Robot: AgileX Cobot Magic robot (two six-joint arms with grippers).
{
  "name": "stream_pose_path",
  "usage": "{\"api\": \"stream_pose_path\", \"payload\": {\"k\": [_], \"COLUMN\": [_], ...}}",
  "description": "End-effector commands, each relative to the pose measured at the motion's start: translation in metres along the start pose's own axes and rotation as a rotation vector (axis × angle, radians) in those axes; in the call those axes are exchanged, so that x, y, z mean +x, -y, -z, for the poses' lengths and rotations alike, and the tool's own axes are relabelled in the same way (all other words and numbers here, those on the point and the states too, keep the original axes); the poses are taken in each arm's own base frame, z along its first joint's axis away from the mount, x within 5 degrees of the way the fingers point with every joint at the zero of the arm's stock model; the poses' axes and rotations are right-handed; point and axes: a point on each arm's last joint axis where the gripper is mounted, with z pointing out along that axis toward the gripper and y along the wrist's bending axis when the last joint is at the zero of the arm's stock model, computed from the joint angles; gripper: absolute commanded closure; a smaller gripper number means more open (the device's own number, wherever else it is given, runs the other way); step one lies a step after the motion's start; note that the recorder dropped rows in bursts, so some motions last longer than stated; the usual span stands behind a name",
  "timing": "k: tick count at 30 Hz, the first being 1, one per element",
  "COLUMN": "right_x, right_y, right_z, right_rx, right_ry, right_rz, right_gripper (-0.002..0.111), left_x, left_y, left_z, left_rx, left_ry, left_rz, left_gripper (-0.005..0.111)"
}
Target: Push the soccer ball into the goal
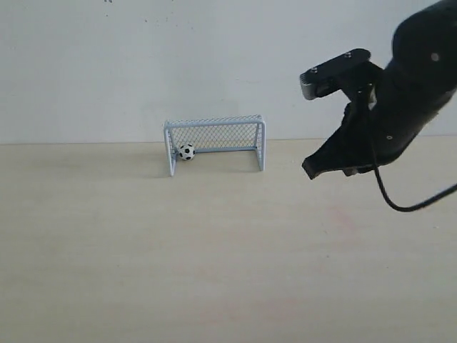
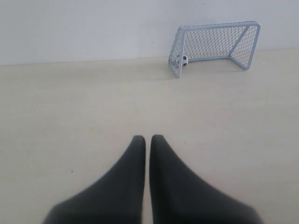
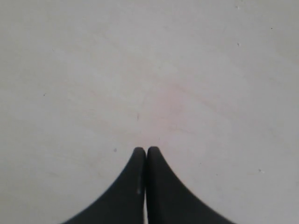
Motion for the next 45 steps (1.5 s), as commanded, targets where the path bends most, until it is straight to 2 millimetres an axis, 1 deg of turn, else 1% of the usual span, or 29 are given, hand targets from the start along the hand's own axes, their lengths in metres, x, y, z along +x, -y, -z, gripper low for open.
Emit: {"api": "stream_pose_path", "payload": {"k": [1, 2, 3, 6, 7, 8, 9, 12, 14, 18, 37, 42, 45], "right_x": [0.032, 0.051, 0.064, 0.092, 0.106, 0.113, 0.124, 0.138, 0.14, 0.143, 0.144, 0.148, 0.156], "right_y": [0.002, 0.002, 0.001, -0.003, -0.006, -0.007, -0.009, -0.016, -0.017, -0.015, -0.016, -0.014, -0.011], "right_z": [0.027, 0.036, 0.041, 0.051, 0.056, 0.059, 0.065, 0.078, 0.086, 0.096, 0.097, 0.112, 0.122], "right_rx": [0.022, 0.023, 0.022, -0.008, -0.032, -0.045, -0.072, -0.14, -0.154, -0.147, -0.151, -0.15, -0.105], "right_ry": [0.143, 0.181, 0.209, 0.277, 0.334, 0.367, 0.431, 0.635, 0.726, 0.76, 0.758, 0.827, 0.842], "right_rz": [-0.091, -0.14, -0.163, -0.216, -0.241, -0.256, -0.28, -0.271, -0.241, -0.243, -0.244, -0.242, -0.198], "right_gripper": [0.108, 0.108, 0.108, 0.108, 0.108, 0.108, 0.108, 0.108, 0.108, 0.108, 0.108, 0.108, 0.108], "left_x": [0.001, 0.001, 0.001, 0.001, 0.001, 0.001, 0.001, 0.001, 0.001, 0.001, 0.001, 0.001, 0.001], "left_y": [0.0, 0.0, 0.0, 0.0, 0.0, 0.0, 0.0, 0.0, 0.0, 0.0, 0.0, 0.0, 0.0], "left_z": [0.0, 0.0, 0.0, 0.0, 0.0, 0.0, 0.0, 0.0, 0.0, 0.0, 0.0, 0.0, 0.0], "left_rx": [-0.004, -0.004, -0.004, -0.004, -0.004, -0.004, -0.004, -0.004, -0.004, -0.004, -0.004, -0.004, -0.004], "left_ry": [0.003, 0.003, 0.003, 0.003, 0.003, 0.003, 0.003, 0.003, 0.003, 0.003, 0.003, 0.003, 0.003], "left_rz": [-0.008, -0.008, -0.008, -0.008, -0.008, -0.008, -0.008, -0.008, -0.008, -0.008, -0.008, -0.008, -0.008], "left_gripper": [0.102, 0.102, 0.102, 0.102, 0.102, 0.102, 0.102, 0.102, 0.102, 0.102, 0.102, 0.102, 0.102]}}
